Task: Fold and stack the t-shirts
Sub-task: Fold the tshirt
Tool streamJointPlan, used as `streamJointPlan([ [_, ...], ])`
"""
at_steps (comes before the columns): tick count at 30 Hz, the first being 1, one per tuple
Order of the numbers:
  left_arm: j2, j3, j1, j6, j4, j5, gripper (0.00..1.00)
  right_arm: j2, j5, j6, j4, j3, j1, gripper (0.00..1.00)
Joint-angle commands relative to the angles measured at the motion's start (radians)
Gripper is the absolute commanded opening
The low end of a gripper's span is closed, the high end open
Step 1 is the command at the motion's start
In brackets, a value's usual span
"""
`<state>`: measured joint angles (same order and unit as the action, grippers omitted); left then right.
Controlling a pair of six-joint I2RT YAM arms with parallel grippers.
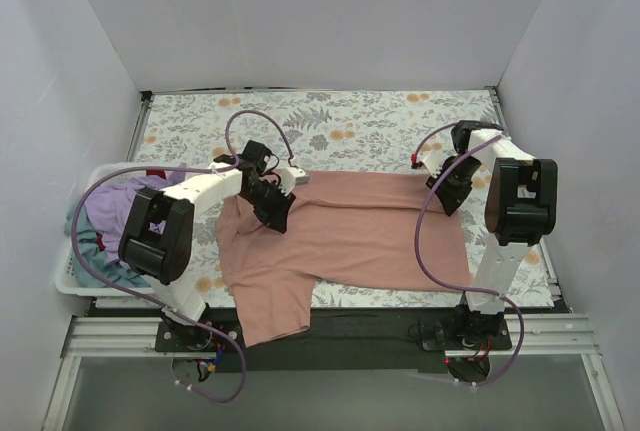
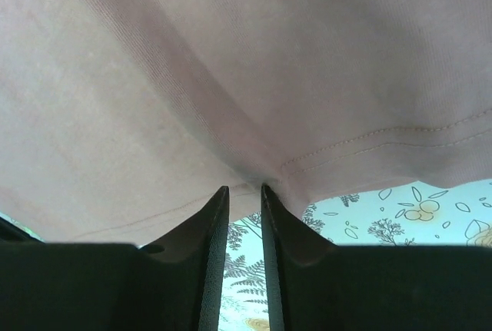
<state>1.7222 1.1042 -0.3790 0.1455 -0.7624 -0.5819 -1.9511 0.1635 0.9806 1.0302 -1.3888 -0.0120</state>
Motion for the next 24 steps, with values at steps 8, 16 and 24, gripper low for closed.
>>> streamJointPlan([
  [8, 0.055, 0.219, 0.124, 0.187, 0.087, 0.06, 0.4, 0.05, -0.053, 0.058, 0.011, 0.02, -0.003, 0.31],
  [16, 0.189, 0.309, 0.135, 0.183, 0.094, 0.134, 0.47, 0.089, -0.067, 0.073, 0.013, 0.083, -0.003, 0.33],
  [24, 0.238, 0.321, 0.135, 0.16, 0.103, 0.13, 0.46, 0.115, -0.039, 0.066, 0.028, 0.076, -0.003, 0.42],
])
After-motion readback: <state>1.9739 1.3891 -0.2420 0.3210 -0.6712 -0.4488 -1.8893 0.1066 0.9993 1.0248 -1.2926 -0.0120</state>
